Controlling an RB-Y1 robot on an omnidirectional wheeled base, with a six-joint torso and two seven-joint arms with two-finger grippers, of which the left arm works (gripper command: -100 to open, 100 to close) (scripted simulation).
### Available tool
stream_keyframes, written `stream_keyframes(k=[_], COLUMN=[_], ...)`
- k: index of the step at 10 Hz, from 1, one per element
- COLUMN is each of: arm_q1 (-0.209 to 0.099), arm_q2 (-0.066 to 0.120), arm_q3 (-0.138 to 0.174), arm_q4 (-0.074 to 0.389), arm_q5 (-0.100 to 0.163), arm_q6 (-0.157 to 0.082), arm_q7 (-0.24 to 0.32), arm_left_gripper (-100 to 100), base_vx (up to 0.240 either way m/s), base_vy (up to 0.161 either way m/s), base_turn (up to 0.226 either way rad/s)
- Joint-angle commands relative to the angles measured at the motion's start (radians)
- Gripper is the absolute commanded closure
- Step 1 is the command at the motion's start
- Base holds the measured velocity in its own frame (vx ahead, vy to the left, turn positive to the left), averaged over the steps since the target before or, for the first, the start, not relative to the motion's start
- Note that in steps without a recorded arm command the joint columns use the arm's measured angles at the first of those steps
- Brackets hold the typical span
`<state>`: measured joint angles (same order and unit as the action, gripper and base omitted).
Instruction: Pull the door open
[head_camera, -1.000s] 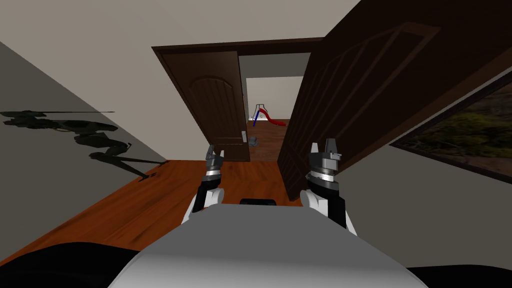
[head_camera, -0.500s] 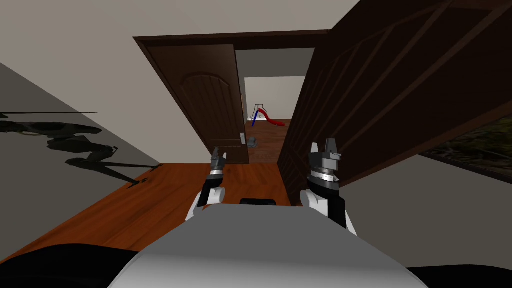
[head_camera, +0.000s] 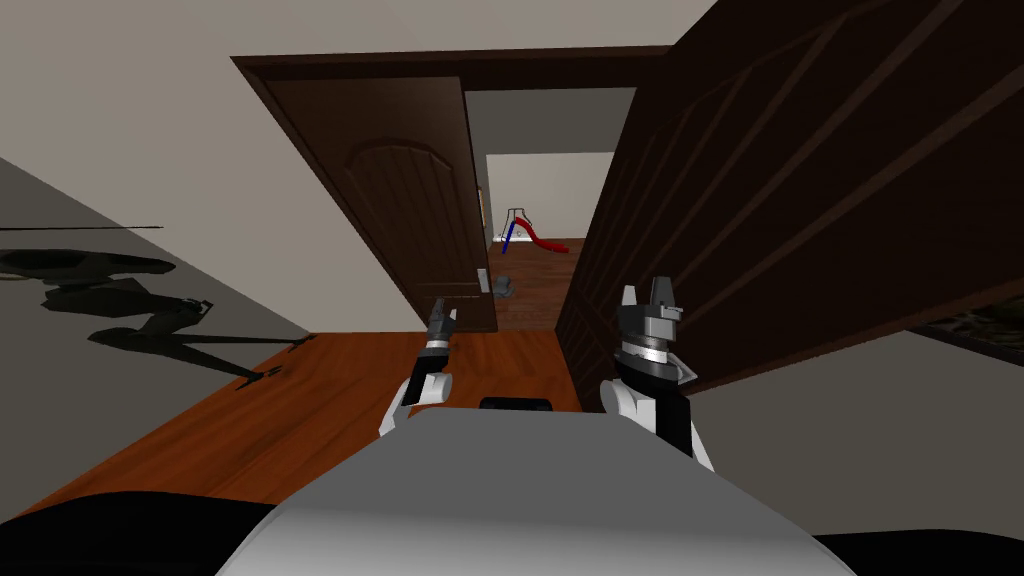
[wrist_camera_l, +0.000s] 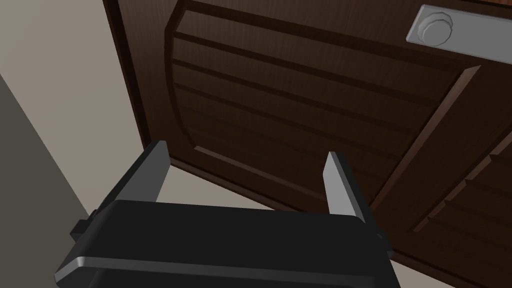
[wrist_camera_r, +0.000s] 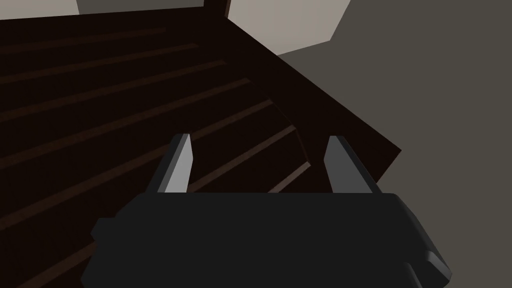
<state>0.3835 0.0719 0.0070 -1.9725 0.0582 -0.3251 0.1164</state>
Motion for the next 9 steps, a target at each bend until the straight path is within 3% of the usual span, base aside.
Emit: stream_keyframes(k=[1,5,7,9], arm_q1=[-0.013,-0.043,-0.074,-0.089], arm_q2=[0.006,0.016,0.025,0.028], arm_q3=[0.004,0.011,0.018,0.021], arm_q4=[0.030,0.103,0.176,0.211], arm_q5=[0.000,-0.003,-0.006,-0.007], arm_q6=[0.002,0.008,0.013,0.016], arm_q7=[-0.001,-0.005,-0.009,-0.011], arm_left_gripper=[-100,-100,-100,-100], base_vx=[0.081,0.096,0.151,0.149], base_vy=[0.014,0.017,0.025,0.017], base_turn=[-0.028,-0.027,-0.054,-0.025])
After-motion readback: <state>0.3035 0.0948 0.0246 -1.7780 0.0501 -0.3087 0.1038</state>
